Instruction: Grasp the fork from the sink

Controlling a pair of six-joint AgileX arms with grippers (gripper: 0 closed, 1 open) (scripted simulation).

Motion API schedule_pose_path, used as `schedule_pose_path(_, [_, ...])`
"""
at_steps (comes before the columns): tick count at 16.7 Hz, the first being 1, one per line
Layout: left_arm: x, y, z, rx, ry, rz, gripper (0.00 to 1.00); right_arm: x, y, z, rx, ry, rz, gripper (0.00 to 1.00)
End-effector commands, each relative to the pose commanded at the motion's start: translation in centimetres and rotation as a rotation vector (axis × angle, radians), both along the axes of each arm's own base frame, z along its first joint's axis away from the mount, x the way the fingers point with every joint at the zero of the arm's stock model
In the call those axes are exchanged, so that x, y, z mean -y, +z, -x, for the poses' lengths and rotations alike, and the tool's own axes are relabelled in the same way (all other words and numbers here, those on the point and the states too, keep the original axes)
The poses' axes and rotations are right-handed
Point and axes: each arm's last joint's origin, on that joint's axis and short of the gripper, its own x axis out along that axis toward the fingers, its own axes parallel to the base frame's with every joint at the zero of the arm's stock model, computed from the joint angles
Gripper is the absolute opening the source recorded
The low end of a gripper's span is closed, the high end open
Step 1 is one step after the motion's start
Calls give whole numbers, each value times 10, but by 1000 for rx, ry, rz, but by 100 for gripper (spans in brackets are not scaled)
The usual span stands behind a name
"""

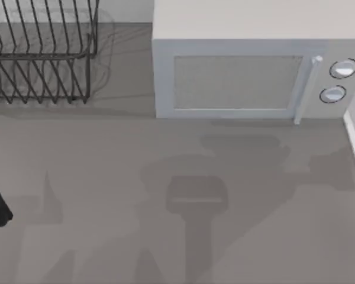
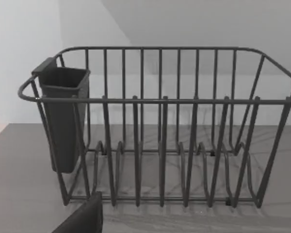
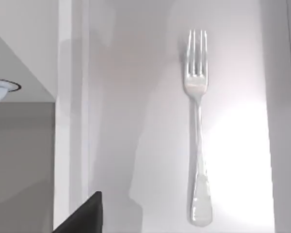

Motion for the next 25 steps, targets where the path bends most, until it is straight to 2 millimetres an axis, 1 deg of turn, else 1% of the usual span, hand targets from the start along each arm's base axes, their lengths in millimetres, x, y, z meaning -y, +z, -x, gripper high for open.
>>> schedule_pose_path(3, [0, 0, 0, 0, 0, 0, 100, 21, -29, -55, -182, -4, -22, 100])
schedule_pose_path(5, [0, 0, 0, 0, 0, 0, 100, 35, -55, -85, -289, -5, -40, 100])
schedule_pose_path(7, [0, 0, 0, 0, 0, 0, 100, 46, -81, -106, -380, -5, -58, 100])
schedule_pose_path(9, [0, 0, 0, 0, 0, 0, 100, 56, -105, -121, -453, -4, -75, 100])
schedule_pose_path(11, [0, 0, 0, 0, 0, 0, 100, 62, -124, -130, -506, -4, -88, 100])
schedule_pose_path(13, [0, 0, 0, 0, 0, 0, 100, 66, -134, -134, -533, -3, -95, 100])
schedule_pose_path(18, [0, 0, 0, 0, 0, 0, 100, 66, -136, -135, -537, -3, -97, 100])
schedule_pose_path(19, [0, 0, 0, 0, 0, 0, 100, 63, -136, -135, -538, 2, -95, 100])
schedule_pose_path(20, [0, 0, 0, 0, 0, 0, 100, 63, -137, -135, -538, 2, -95, 100])
schedule_pose_path(21, [0, 0, 0, 0, 0, 0, 100, 64, -143, -136, -541, 2, -96, 100])
schedule_pose_path(23, [0, 0, 0, 0, 0, 0, 100, 65, -162, -138, -544, 1, -97, 100])
schedule_pose_path(25, [0, 0, 0, 0, 0, 0, 100, 66, -190, -141, -538, 0, -96, 100])
